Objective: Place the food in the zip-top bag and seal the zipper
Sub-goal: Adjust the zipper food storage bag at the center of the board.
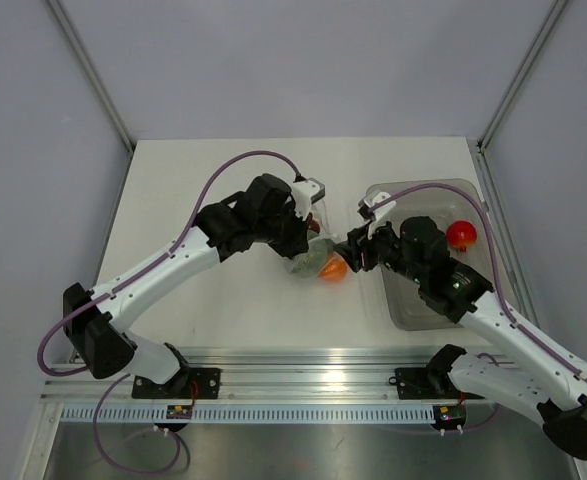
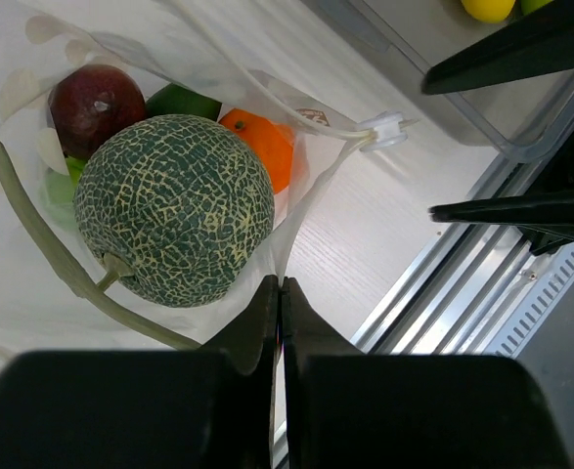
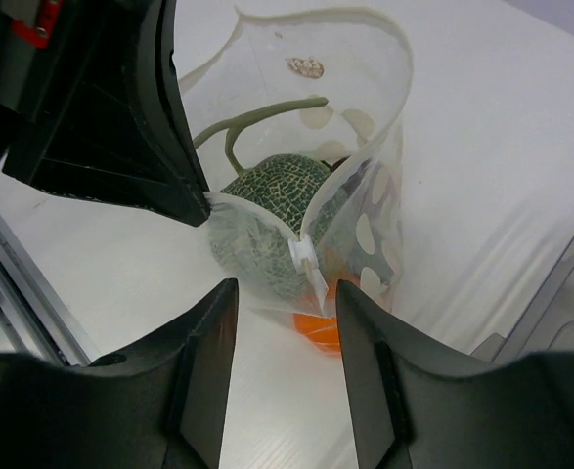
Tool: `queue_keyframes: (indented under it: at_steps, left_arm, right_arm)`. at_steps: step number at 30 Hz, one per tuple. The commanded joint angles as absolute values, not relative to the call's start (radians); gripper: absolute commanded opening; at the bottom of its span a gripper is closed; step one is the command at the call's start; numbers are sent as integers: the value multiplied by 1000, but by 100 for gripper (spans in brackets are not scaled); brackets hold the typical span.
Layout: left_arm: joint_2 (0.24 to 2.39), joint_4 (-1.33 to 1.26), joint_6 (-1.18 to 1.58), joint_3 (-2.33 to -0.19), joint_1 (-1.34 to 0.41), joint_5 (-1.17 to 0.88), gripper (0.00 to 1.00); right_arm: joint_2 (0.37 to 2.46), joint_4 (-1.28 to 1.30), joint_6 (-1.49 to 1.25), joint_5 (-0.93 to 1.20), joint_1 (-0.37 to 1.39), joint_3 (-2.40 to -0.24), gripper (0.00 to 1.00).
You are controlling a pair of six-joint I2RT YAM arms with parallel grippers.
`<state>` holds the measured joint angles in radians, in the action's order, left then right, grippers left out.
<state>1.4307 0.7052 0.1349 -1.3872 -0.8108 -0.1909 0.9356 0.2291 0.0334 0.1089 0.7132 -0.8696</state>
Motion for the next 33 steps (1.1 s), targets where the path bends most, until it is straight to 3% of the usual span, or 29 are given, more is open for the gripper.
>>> queue_keyframes:
  at_steps: [1,20,27,30,33]
  left_arm:
    - [1424,634,205,-1427,-811,-195,0]
    - [1411,641,201,-1414,-810,-183,0]
    - [1417,632,201,-1411,-810,-207,0]
    - [1424,634,196,-1417,-810,-228,0]
    - [1420,638,178,-1428,-810,-245,2]
  right_arm:
    - [853,192,15,38,709,-844,53]
    - [1002,124,-32,304,580,-827,55]
    - [1069,81,-58,356,581,-851,45]
    - [1063,68,-63,321,580,-838,33]
    - [1022,29,-66,282,580,-809,10]
